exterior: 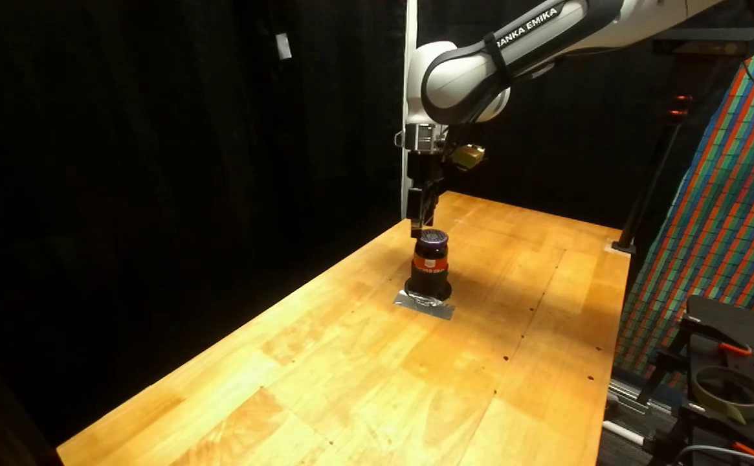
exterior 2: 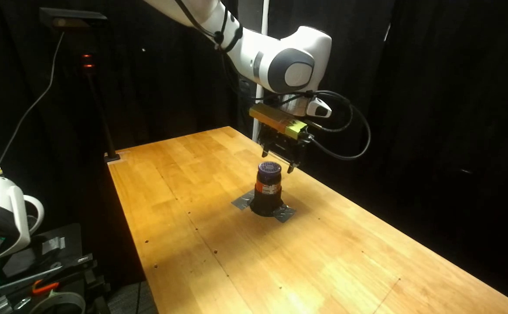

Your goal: Put the rubber band on the jar

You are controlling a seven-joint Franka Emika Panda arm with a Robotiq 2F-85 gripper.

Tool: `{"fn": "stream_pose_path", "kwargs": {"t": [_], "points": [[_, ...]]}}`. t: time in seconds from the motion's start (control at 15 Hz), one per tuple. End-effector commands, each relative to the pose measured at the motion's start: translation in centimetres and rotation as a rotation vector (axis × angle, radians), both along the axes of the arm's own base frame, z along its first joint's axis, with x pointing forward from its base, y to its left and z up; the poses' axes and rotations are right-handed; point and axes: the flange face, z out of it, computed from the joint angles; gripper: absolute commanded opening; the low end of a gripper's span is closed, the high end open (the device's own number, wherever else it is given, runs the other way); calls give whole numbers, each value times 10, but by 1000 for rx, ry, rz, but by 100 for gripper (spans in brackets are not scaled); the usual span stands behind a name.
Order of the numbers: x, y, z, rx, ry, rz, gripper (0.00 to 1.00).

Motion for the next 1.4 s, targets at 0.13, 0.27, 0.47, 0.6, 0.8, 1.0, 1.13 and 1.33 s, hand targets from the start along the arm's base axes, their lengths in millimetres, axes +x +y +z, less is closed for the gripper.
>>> {"fn": "stream_pose_path", "kwargs": {"t": [0.13, 0.27, 0.47, 0.6, 0.8, 1.0, 1.13, 1.33], "points": [[12, 19, -18, -63, 53, -2, 100], [12, 24, -26, -104, 82, -10, 100], [4, 32, -32, -185, 178, -7, 100], [-4, 37, -33, -241, 241, 0, 100], [-15, 44, -34, -300, 313, 31, 100], [-23, 47, -38, -326, 346, 62, 100], [-27, 46, -42, -331, 337, 67, 100], [-33, 40, -46, -310, 290, 64, 100]]}}
